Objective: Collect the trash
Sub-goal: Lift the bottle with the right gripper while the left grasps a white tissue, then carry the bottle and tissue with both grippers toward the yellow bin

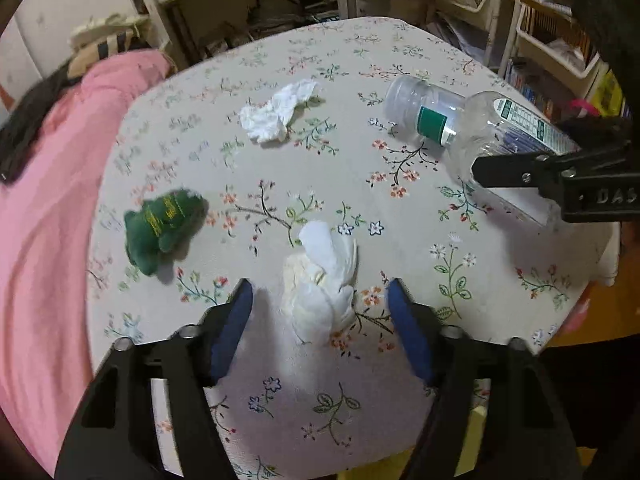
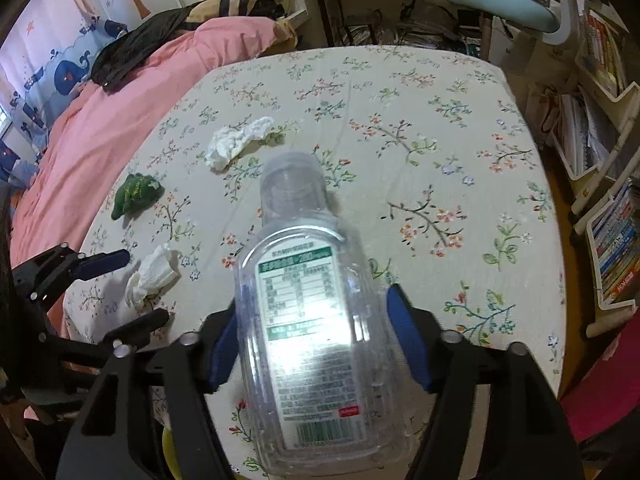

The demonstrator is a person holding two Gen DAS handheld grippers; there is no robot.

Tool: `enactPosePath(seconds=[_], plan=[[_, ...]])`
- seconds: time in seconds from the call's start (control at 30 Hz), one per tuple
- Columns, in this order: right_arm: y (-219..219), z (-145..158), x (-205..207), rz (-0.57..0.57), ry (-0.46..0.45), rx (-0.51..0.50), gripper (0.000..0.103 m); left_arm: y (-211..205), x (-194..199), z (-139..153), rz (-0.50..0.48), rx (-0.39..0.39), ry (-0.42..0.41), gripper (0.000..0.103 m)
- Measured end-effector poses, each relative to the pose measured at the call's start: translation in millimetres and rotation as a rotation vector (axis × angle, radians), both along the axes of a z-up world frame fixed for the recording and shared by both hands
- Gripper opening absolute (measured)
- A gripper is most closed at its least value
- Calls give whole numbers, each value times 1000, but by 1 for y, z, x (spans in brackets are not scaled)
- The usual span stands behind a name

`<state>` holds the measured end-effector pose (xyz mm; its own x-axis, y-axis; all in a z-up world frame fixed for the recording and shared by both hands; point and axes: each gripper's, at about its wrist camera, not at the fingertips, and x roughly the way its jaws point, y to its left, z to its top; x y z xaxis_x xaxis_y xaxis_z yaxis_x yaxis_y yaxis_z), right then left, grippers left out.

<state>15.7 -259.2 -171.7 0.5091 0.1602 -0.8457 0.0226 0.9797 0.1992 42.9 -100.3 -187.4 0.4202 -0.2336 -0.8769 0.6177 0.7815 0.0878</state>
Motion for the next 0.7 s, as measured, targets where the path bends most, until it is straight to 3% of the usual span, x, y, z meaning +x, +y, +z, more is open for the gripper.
enactPosePath(seconds=[0.03,0.07,0.23,0.53,0.7], plan=[[1,0,0,2,-1,-4,59,3,2,1,3,-33,23,26],[2,0,0,5,-2,-3,59,5,3,2,11,-43,34,20],[-4,4,-4,-20,-25,128,57,9,-3,13,33,-68,-11,18],[-13,16,-21,-62,-90,401,57,19,-44,69,117,-144,-205,18],[-9,28,-32,-58,-128,484,57,29,-72,88,150,-172,-285,18]])
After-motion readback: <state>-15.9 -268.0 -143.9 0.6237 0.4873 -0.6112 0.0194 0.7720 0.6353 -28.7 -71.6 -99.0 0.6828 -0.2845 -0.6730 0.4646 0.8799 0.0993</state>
